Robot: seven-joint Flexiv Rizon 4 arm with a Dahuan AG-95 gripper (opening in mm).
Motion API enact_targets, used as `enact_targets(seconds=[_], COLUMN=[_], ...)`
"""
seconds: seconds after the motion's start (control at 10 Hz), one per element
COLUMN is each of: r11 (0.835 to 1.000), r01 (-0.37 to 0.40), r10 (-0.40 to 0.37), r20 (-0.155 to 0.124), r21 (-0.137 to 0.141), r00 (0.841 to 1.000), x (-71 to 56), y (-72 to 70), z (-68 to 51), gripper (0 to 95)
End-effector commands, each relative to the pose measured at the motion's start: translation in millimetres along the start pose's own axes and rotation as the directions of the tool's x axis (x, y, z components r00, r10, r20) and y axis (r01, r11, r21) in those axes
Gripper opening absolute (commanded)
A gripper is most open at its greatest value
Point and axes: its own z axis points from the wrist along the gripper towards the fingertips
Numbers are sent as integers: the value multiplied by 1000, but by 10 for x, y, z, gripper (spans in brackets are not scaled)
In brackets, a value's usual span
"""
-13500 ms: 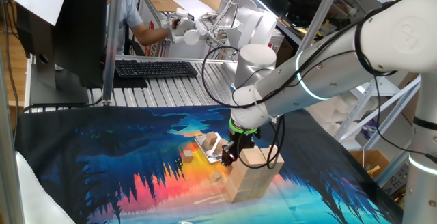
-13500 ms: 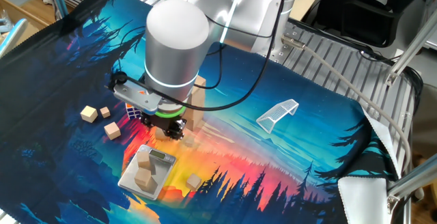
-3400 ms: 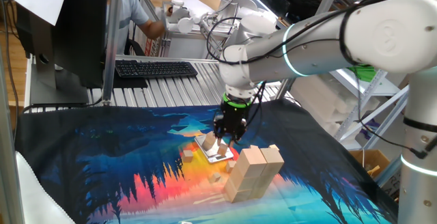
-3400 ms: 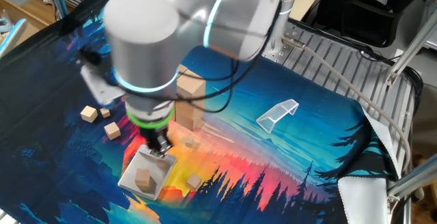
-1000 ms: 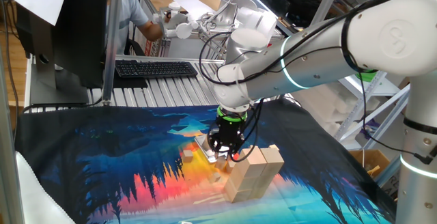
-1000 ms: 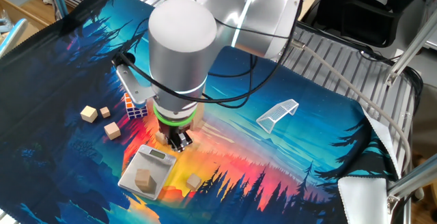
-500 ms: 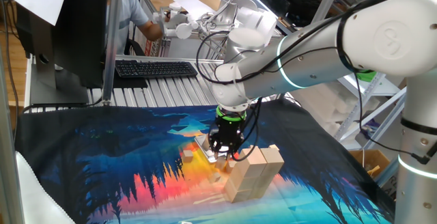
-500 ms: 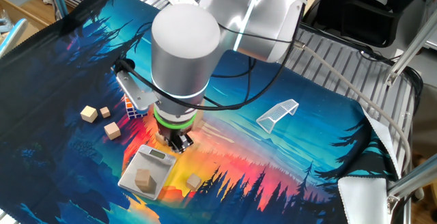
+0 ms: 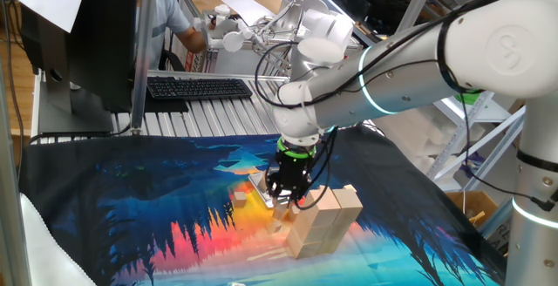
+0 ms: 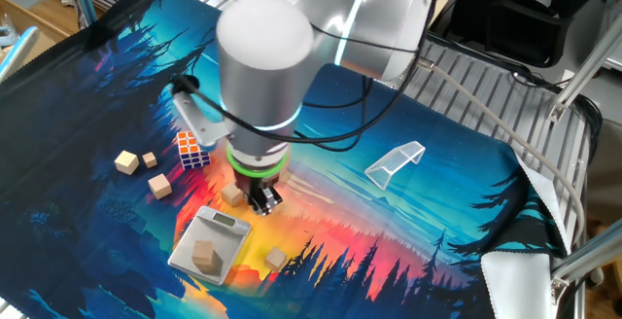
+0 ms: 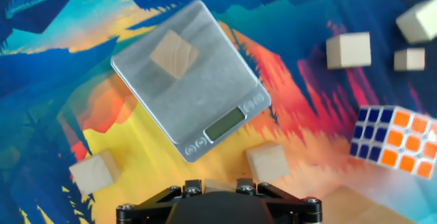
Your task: Stack the blocks into a pyramid shape
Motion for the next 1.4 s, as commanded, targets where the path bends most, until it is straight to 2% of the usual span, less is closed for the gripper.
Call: enact_targets(seconds=[0.1,0.5,0.7,0.8,0.9,1.4], r11=[1000,1000,999,999,998,990], r01=[8,-10,-41,-47,-65,-141], r10=[-8,10,41,47,65,141], r20=[10,10,22,23,28,29], r21=[-6,-3,-6,-7,-10,-22], r00=[1000,1000,999,999,997,990], x=[-21,-39,-39,-39,-40,-16], y=[14,44,44,45,45,24], z=[95,34,41,41,42,52], gripper=[0,0,380,380,570,570])
